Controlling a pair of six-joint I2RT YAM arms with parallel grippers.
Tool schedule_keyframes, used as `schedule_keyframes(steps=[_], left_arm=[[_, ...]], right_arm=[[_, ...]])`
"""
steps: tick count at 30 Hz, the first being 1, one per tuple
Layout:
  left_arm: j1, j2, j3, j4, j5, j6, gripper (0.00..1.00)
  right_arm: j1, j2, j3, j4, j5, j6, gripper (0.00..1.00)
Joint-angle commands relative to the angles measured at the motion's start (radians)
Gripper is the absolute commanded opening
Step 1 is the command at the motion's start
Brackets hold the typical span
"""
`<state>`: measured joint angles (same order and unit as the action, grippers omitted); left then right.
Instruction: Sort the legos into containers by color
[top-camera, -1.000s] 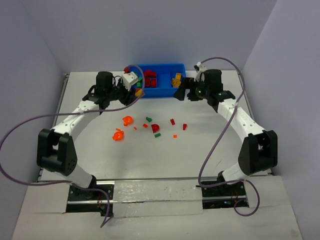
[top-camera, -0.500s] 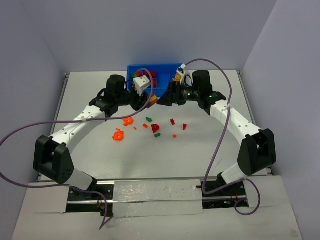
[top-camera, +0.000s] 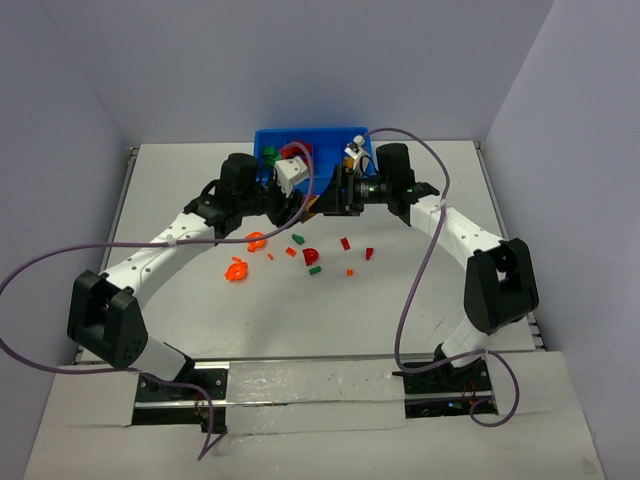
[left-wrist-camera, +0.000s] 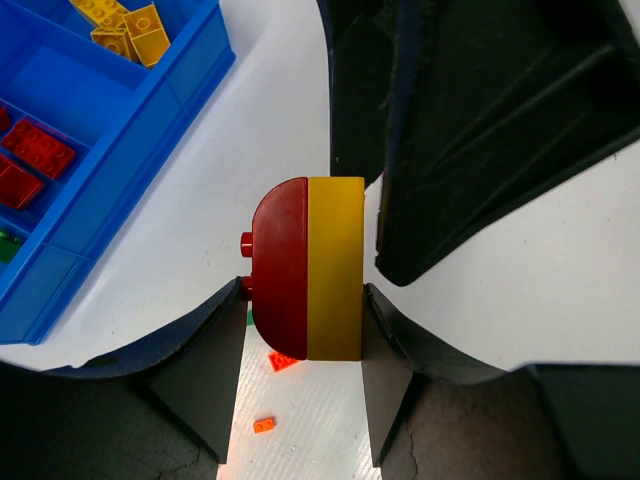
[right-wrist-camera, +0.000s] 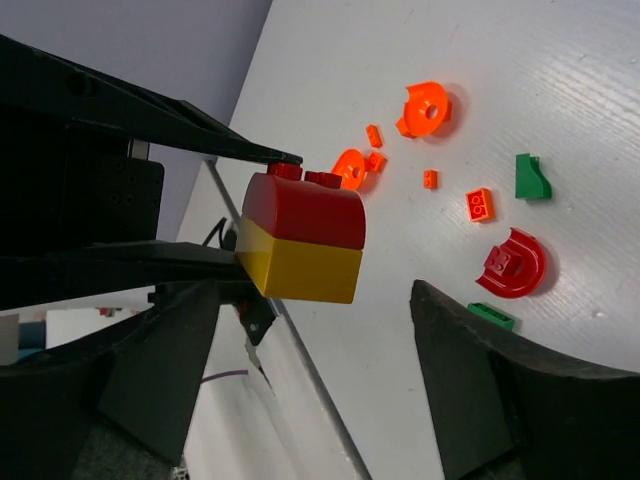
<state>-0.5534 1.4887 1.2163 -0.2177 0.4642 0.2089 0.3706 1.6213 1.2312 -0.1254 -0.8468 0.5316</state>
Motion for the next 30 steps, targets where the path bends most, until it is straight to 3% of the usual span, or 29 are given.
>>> schedule_keyframes(steps=[1,5,10,13,14,15,17,20,26,30], left_arm=[[-0.014,-0.007,0.047,0.006,-0.005,-0.01,0.0],[-0.018,-0.006,0.046,0.007,-0.011,-0.009,0.0],[-0.019,-0.007,0.044,0.009,-0.013,-0.009,0.0],[-0.022,-0.005,0.043,0.009,-0.018,-0.006,0.0],[-0.022,-0.004,0.048,0.006,-0.025,-0.005,0.02],[-0.023,-0.002,0.051,0.002,-0.03,-0.003,0.07],[-0.025,-0.004,0.051,-0.014,-0.042,0.003,0.37],[-0.021,-0.019,0.047,-0.063,-0.047,0.017,0.71],[0.087,-0.066,0.095,-0.224,0.172,0.003,0.78],[0.206,-0.082,0.142,-0.27,0.344,-0.059,0.89]], right_arm=[[-0.004,0.025,0.037,0.095,-0.092,0.082,0.72],[-0.006,0.036,0.033,0.117,-0.114,0.114,0.57],[-0.007,0.045,0.025,0.121,-0.134,0.136,0.49],[-0.009,0.051,0.025,0.121,-0.146,0.145,0.32],[-0.009,0.052,0.027,0.15,-0.149,0.148,0.2],[-0.01,0.052,0.025,0.151,-0.15,0.149,0.2],[-0.016,0.049,0.019,0.159,-0.156,0.154,0.0],[-0.034,0.035,0.013,0.145,-0.145,0.124,0.0],[-0.064,-0.002,0.036,0.016,-0.128,-0.042,0.0],[-0.062,-0.022,0.064,-0.109,-0.105,-0.2,0.0]])
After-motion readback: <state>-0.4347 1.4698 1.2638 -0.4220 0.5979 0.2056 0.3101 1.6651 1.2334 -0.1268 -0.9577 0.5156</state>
